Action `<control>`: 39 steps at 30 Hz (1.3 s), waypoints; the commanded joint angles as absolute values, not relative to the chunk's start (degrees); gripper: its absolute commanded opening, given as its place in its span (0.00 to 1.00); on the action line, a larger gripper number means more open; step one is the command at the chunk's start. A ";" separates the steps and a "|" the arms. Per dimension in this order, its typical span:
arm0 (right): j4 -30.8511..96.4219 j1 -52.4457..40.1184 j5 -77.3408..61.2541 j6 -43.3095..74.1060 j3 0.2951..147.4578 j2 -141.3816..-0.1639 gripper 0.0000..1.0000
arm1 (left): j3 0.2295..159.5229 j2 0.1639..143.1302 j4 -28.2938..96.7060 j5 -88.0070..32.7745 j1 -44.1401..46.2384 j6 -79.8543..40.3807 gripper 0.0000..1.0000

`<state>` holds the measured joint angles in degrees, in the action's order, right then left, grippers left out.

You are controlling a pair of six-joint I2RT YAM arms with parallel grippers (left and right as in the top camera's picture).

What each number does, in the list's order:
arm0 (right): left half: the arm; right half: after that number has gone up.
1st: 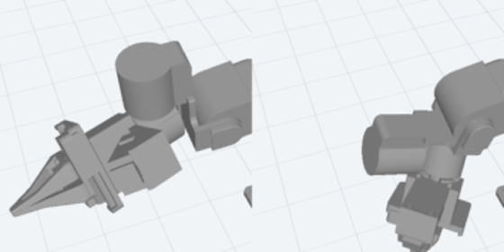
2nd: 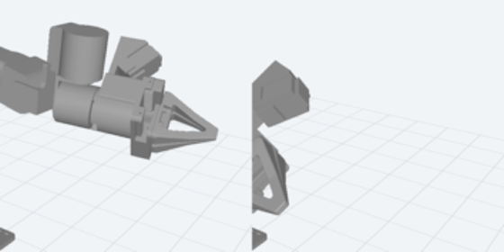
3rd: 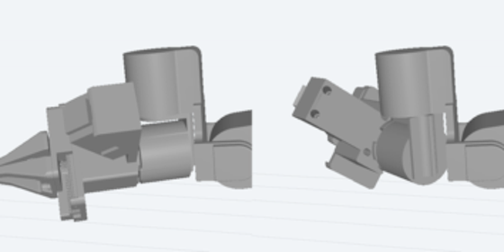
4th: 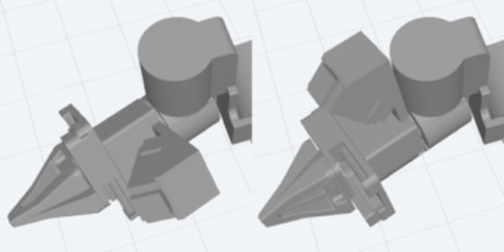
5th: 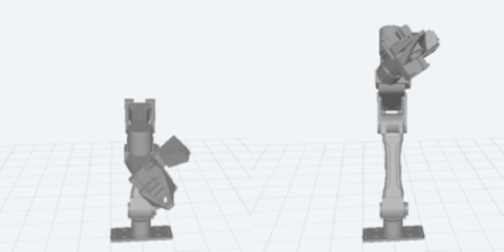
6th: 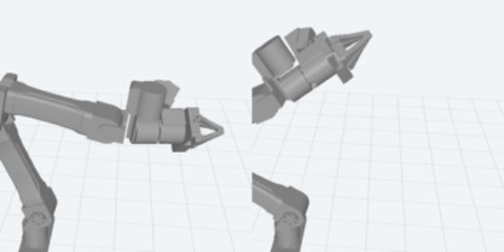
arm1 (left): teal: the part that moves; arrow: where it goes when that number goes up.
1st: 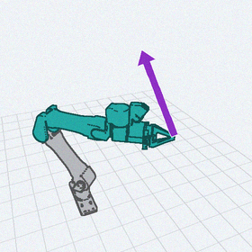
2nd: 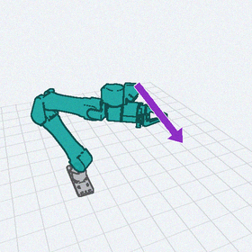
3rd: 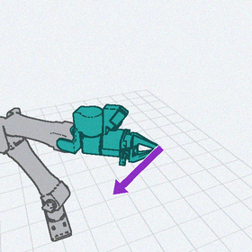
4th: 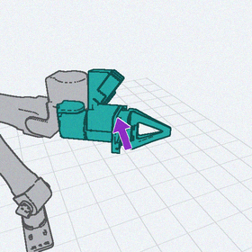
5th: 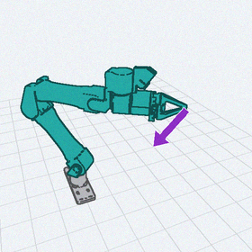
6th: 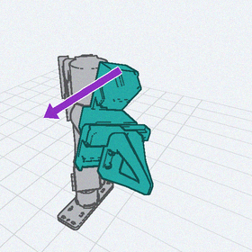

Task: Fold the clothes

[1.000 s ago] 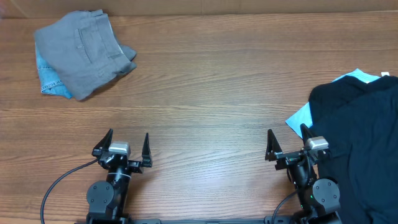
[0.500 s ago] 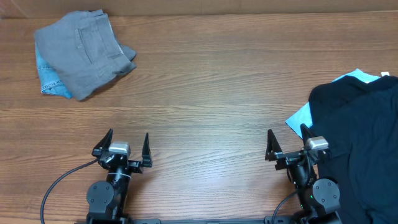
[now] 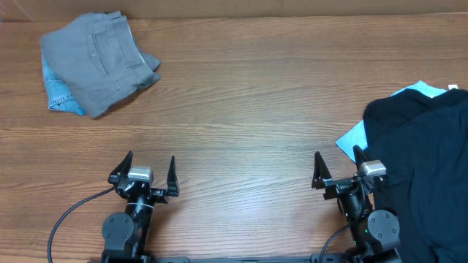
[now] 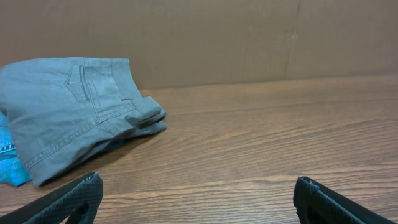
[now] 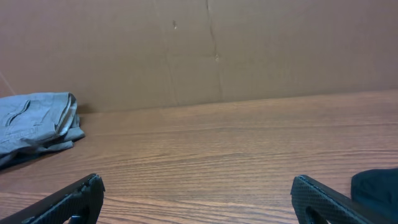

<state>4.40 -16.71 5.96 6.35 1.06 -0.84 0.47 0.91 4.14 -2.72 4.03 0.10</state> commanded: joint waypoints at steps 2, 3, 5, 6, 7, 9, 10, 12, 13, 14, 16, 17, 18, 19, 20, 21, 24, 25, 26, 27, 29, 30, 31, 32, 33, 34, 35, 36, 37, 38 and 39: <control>4.08 -16.99 5.89 6.15 0.47 -0.16 1.00 | 0.27 0.69 4.25 -2.55 3.77 -0.45 1.00; 4.08 -16.99 5.89 6.15 0.47 -0.16 1.00 | 0.27 0.69 4.25 -2.55 3.77 -0.45 1.00; 4.08 -16.99 5.89 6.15 0.47 -0.16 1.00 | 0.27 0.69 4.25 -2.55 3.77 -0.45 1.00; 4.08 -16.99 5.89 6.15 0.47 -0.16 1.00 | 0.27 0.69 4.25 -2.55 3.77 -0.43 1.00; 4.08 -16.99 5.89 6.15 0.47 -0.16 1.00 | 0.27 0.69 4.25 -2.55 3.77 -0.45 1.00; 4.10 -16.99 5.89 6.15 0.47 -0.16 1.00 | 0.27 0.69 4.25 -2.57 3.77 -0.45 1.00; 4.10 -16.99 5.89 6.15 0.47 -0.16 1.00 | 0.27 0.69 4.25 -2.57 3.77 -0.43 1.00; 4.08 -16.99 5.89 6.15 0.47 -0.16 1.00 | 0.27 0.69 4.25 -2.55 3.77 -0.43 1.00; 4.08 -16.99 5.89 6.15 0.47 -0.16 1.00 | 0.27 0.69 4.25 -2.55 3.77 -0.43 1.00; 4.08 -16.99 5.89 6.15 0.47 -0.16 1.00 | 0.27 0.69 4.25 -2.57 3.77 -0.43 1.00; 4.08 -16.99 5.89 6.15 0.47 -0.16 1.00 | 0.27 0.69 4.25 -2.55 3.77 -0.43 1.00; 4.08 -16.99 5.89 6.15 0.47 -0.16 1.00 | 0.27 0.69 4.23 -2.57 3.77 -0.43 1.00; 4.08 -16.99 5.89 6.15 0.47 -0.16 1.00 | 0.27 0.69 4.23 -2.59 3.77 -0.45 1.00; 4.03 -16.99 5.89 6.15 0.47 -0.16 1.00 | 0.27 0.69 4.21 -2.59 3.77 -0.45 1.00; 4.01 -16.99 5.85 6.17 0.47 -0.16 1.00 | 0.27 0.69 4.23 -2.66 3.77 -0.47 1.00; 4.08 -16.99 5.21 6.20 0.47 -0.16 1.00 | 0.27 0.69 4.21 -3.03 3.77 -0.47 1.00; 3.57 -17.02 1.04 6.20 0.47 -0.16 1.00 | 0.27 0.69 3.73 -6.37 3.77 -0.49 1.00; 3.14 -17.04 -0.01 6.24 0.49 -0.16 1.00 | 0.27 0.69 3.44 -7.79 3.77 -0.47 1.00; 2.52 -17.02 -1.02 7.46 0.58 -0.16 1.00 | 0.30 0.69 2.83 -9.30 3.77 -0.54 1.00; 2.42 -17.02 -1.02 9.39 0.89 -0.16 1.00 | 0.36 0.69 2.20 -10.33 3.77 -1.06 1.00; 2.72 -17.02 -1.15 12.97 2.09 -0.19 1.00 | 1.15 0.69 1.65 -10.59 3.77 -4.21 1.00; 3.33 -17.02 -1.23 14.24 2.98 -0.19 1.00 | 2.00 0.69 1.96 -10.59 3.77 -5.72 1.00; 4.14 -17.04 -1.23 15.33 4.08 -0.34 1.00 | 3.22 0.71 2.61 -10.59 3.77 -7.14 1.00; 5.10 -17.04 -1.21 16.05 5.28 -0.71 1.00 | 4.47 0.82 3.36 -10.57 3.77 -7.99 1.00; 6.39 -17.04 -1.19 16.60 6.66 -1.34 1.00 | 6.42 1.15 5.15 -10.57 3.77 -8.19 1.00; 8.19 -17.02 -1.19 16.60 8.62 -2.52 1.00 | 8.34 1.74 7.14 -10.57 3.77 -8.19 1.00; 10.04 -17.02 -1.17 16.58 10.83 -4.16 1.00 | 10.81 2.74 9.63 -10.33 3.77 -8.14 1.00; 11.84 -17.02 -1.17 16.58 13.19 -6.20 1.00 | 13.58 4.25 12.43 -9.67 3.77 -8.14 1.00; 13.61 -16.97 -0.95 16.56 15.70 -8.69 1.00 | 16.60 6.24 15.25 -8.84 3.77 -8.14 1.00; 15.64 -16.97 -0.58 16.56 18.85 -12.08 1.00 | 19.79 8.78 18.02 -8.32 3.77 -8.12 1.00; 17.34 -16.97 -0.51 16.56 21.58 -15.14 1.00 | 22.63 11.38 20.18 -8.34 3.77 -7.86 1.00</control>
<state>15.57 -16.71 -0.62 15.18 14.11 -9.19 14.83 6.42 17.67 -9.02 4.03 -6.48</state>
